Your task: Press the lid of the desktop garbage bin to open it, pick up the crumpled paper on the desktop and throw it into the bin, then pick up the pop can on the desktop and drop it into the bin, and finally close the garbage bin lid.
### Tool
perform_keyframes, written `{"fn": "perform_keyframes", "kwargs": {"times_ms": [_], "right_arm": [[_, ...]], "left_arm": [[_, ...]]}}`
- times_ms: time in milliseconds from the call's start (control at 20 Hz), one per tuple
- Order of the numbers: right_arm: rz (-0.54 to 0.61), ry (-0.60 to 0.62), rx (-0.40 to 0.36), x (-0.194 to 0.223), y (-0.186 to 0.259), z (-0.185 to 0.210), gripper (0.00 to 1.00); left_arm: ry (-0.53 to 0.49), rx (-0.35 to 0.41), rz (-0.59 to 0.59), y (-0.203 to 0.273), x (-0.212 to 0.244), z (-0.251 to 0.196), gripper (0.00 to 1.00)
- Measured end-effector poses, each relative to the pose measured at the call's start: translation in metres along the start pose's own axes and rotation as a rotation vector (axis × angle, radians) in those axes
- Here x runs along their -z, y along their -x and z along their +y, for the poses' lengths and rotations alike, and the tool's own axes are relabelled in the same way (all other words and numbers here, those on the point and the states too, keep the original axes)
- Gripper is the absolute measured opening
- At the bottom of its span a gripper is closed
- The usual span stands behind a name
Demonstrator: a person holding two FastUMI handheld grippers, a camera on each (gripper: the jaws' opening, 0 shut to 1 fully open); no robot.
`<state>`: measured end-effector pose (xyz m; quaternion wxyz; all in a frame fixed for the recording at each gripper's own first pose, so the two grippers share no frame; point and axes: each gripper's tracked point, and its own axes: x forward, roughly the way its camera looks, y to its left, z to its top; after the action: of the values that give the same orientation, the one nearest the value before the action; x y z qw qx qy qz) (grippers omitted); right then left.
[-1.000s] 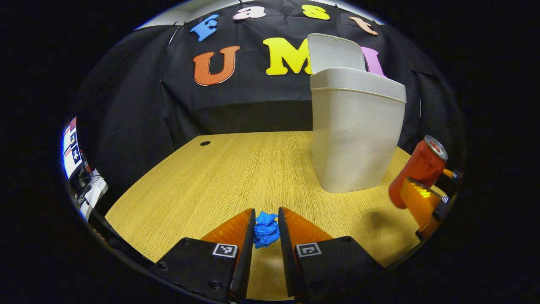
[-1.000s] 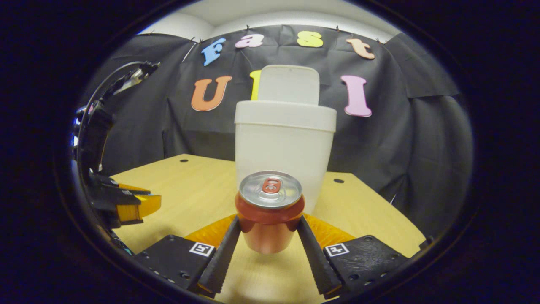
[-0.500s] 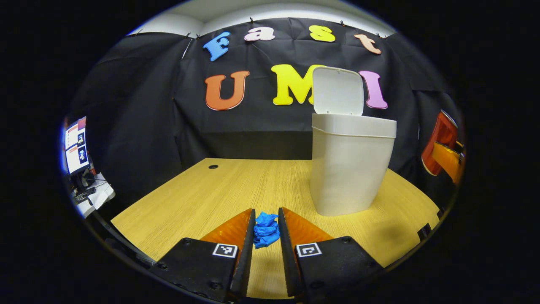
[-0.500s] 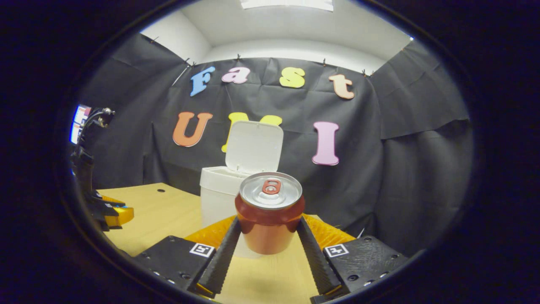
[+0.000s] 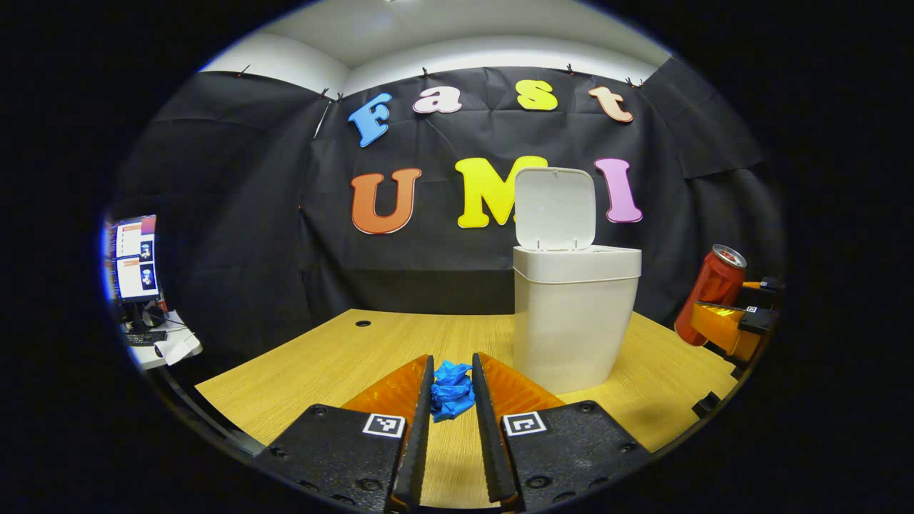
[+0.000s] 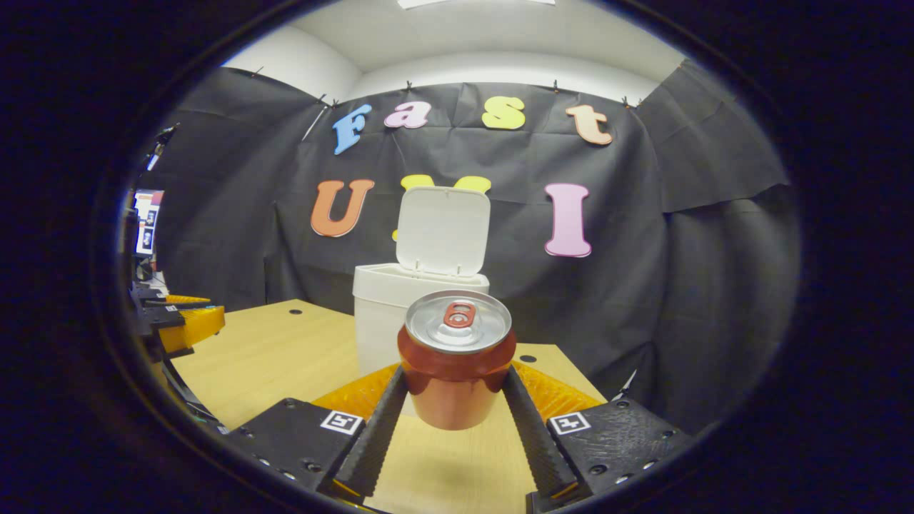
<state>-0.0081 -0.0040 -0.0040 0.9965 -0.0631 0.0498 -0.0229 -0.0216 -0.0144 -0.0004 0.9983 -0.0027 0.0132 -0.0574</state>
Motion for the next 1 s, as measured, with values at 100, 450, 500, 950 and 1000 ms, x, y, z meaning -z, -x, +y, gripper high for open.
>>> {"fn": "perform_keyframes", "kwargs": {"times_ms": [100, 450, 500, 950, 1000], "right_arm": [[-0.010, 0.016, 0.014, -0.002, 0.000, -0.004, 0.80], [-0.022, 0.020, 0.023, -0.003, 0.001, -0.006, 0.80], [-0.017, 0.023, 0.026, -0.002, 0.000, -0.007, 0.80], [-0.023, 0.002, 0.052, -0.007, 0.002, -0.024, 0.80], [-0.022, 0.000, 0.053, -0.007, 0.001, -0.026, 0.80]], "left_arm": [[0.001, 0.008, -0.001, 0.000, 0.001, -0.002, 0.36], [0.017, -0.013, -0.006, 0.002, -0.002, 0.006, 0.36], [0.014, -0.010, -0.013, 0.001, -0.004, 0.005, 0.36], [0.003, -0.023, -0.061, -0.012, -0.041, 0.004, 0.36], [-0.002, -0.024, -0.064, -0.018, -0.046, 0.003, 0.36]]}}
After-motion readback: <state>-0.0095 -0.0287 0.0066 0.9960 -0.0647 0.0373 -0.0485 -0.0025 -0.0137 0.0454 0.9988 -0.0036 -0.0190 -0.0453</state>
